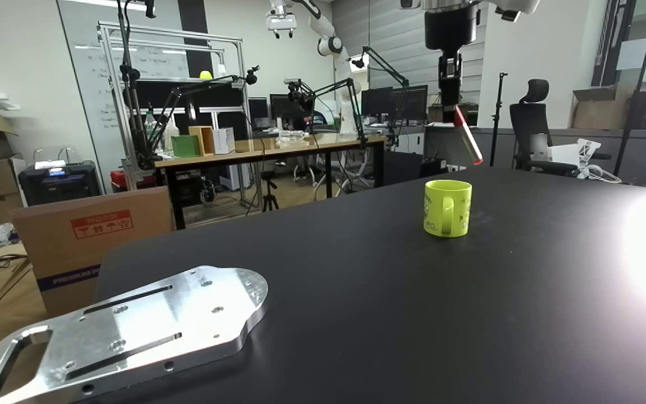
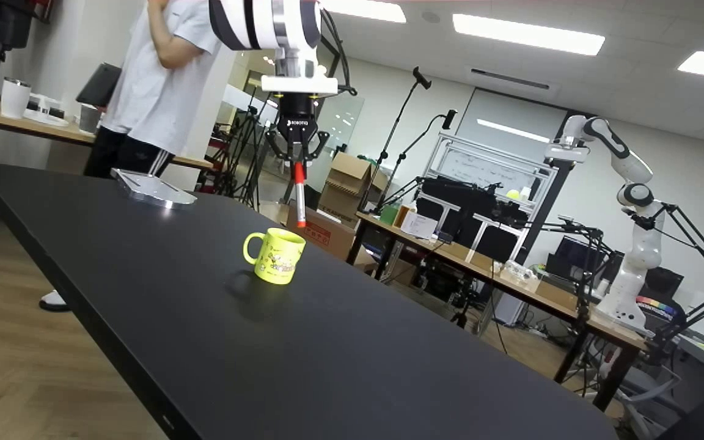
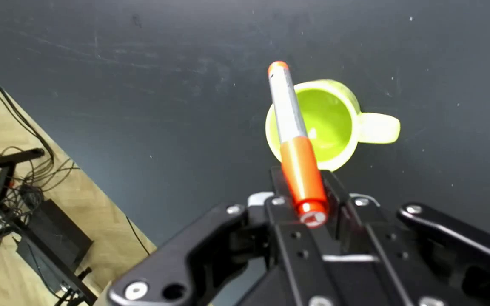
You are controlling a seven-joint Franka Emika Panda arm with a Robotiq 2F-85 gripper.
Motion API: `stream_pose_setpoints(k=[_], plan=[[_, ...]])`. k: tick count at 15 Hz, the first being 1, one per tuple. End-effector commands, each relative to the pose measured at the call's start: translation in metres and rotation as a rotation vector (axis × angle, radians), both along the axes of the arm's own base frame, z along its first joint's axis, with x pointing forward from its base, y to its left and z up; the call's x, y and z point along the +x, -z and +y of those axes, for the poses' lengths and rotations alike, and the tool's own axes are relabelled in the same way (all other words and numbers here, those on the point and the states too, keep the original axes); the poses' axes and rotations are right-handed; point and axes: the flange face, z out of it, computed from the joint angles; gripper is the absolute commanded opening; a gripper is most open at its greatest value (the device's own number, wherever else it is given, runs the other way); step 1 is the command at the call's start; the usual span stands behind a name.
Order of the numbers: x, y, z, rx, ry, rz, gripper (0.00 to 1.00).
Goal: Remove the marker from the yellow cup, show it to the camera, and place it on the table
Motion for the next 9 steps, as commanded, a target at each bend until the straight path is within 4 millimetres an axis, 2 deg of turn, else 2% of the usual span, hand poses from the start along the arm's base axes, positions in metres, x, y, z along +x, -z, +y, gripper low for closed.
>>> stream_pose_setpoints(k=[1, 4, 9], plan=[[-0.044, -0.016, -0.037, -0.06, 0.119, 0.033, 0.06], [-0.086, -0.002, -0.094, -0.07, 0.251, 0.111, 0.06], [-0.143, 0.051, -0.186, 0.003, 0.437, 0.249, 0.06]])
